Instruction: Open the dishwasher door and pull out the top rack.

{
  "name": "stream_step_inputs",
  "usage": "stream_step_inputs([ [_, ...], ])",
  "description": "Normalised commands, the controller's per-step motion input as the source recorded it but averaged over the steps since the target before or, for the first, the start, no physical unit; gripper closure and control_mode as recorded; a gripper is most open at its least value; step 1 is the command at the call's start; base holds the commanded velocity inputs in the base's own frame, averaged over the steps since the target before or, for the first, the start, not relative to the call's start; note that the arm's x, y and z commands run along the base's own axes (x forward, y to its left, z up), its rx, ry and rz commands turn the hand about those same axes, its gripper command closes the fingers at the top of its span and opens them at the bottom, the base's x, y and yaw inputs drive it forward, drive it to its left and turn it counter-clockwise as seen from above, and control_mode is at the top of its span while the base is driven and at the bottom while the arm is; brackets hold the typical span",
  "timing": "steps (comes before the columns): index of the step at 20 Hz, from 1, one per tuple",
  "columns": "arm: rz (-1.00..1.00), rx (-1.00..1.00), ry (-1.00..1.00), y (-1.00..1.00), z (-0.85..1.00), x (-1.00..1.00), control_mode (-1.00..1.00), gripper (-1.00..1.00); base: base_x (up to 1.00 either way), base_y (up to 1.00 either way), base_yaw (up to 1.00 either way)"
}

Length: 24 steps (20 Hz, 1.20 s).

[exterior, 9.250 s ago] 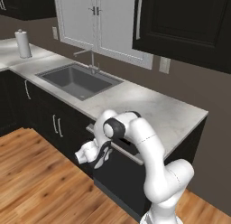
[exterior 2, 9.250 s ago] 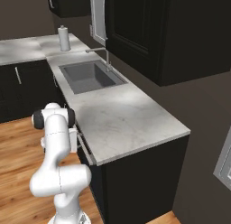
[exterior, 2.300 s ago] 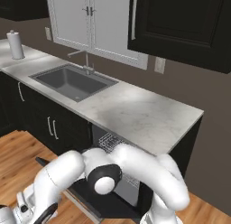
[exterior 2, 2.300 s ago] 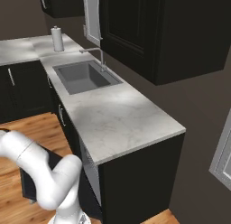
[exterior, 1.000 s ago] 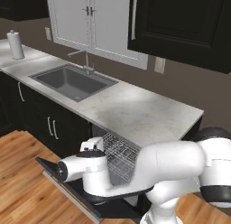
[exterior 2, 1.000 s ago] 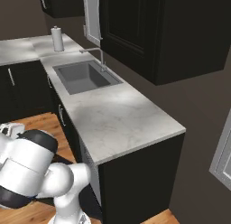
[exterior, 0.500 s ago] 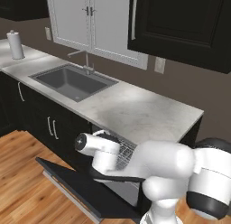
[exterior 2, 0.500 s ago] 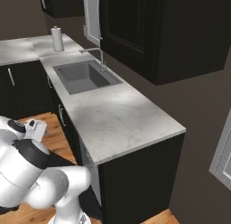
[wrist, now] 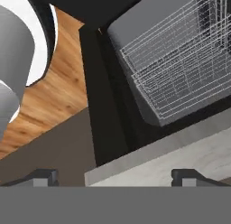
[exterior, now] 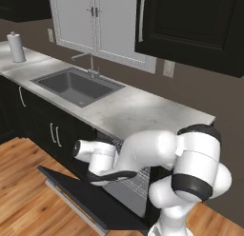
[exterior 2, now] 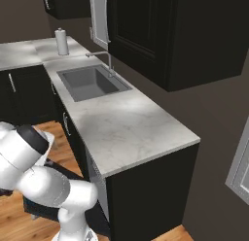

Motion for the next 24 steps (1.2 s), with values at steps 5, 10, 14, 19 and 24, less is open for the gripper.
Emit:
stream_step_inputs([
  [5,0.06,-0.5,0.32,0.13,0.01,0.21,-1.0,-1.0,0.0,0.0,0.0],
  [10,0.12,-0.46,0.38,0.01,-0.21,0.02,-1.0,-1.0,0.0,0.0,0.0],
  [14,0.08,-0.34,0.36,0.0,-0.22,0.0,-1.0,-1.0,0.0,0.0,0.0],
  [19,0.03,-0.21,0.22,-0.04,-0.38,-0.01,-1.0,-1.0,0.0,0.0,0.0],
  [24,0.0,-0.06,0.03,-0.02,-0.34,0.03,-1.0,-1.0,0.0,0.0,0.0],
])
